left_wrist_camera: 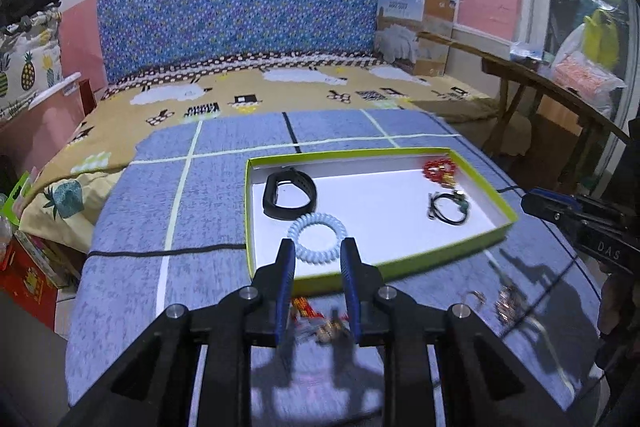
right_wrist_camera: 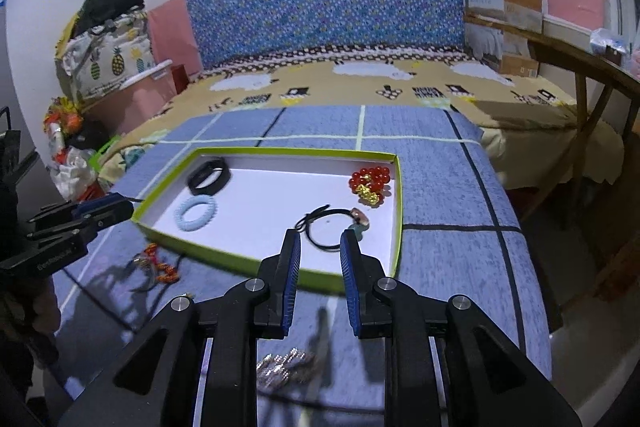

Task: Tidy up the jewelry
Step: 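Withdraw both grippers from the box and move the right gripper to the purple coil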

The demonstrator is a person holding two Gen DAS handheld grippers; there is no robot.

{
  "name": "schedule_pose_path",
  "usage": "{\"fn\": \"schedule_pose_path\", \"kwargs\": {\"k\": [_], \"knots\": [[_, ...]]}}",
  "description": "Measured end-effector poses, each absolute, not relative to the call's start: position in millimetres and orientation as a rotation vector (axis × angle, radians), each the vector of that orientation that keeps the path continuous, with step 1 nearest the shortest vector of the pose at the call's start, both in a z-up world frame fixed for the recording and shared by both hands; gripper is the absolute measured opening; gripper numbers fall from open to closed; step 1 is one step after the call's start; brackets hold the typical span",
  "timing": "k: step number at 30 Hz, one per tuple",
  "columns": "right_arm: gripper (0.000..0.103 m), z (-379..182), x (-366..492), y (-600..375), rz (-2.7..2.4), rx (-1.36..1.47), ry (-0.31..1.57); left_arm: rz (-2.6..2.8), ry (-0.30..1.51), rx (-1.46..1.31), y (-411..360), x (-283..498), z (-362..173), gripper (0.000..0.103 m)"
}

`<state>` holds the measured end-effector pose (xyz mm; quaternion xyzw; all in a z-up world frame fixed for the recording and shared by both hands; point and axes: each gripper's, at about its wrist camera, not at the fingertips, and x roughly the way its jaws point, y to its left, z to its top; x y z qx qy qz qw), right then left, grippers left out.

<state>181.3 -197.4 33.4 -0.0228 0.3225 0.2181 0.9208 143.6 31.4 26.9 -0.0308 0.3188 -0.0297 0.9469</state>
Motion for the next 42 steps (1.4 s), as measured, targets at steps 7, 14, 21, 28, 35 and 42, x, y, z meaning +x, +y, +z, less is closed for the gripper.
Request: {"fn": "schedule_pose_path", "kwargs": {"k": [7, 14, 21, 28, 35, 42], "knots": [[0.021, 41.3, 139.1, -197.9, 0.462, -0.054, 0.624, -0.069, 0.594, -0.048, 25.4, 102.4, 38.1, 0.024], [0.021, 43.2, 102.3, -199.6, 0.481, -0.065, 0.598, -0.082, 0.588, -0.05, 22.3, 67.9, 35.2, 0.024], [0.021, 37.0, 80.1, -204.9, 0.496, -0.042, 0.611, -0.081, 0.592, -0.072, 25.4, 46.7, 32.2, 0.024], [0.021, 32.1, 72.3, -205.6, 0.506, -0.038, 0.632, -0.075, 0.596, -0.074, 28.2, 41.1, 28.0, 0.024], [0.021, 27.2, 74.8, -203.4, 0.515, -0.037, 0.646, -0.077, 0.615, -0.077, 29.7, 46.0, 21.4, 0.024], [0.024, 17.0, 83.7, -201.3, 0.535, -0.037, 0.685, -0.068, 0.639, -0.083, 32.2, 53.6, 13.4, 0.024]]}}
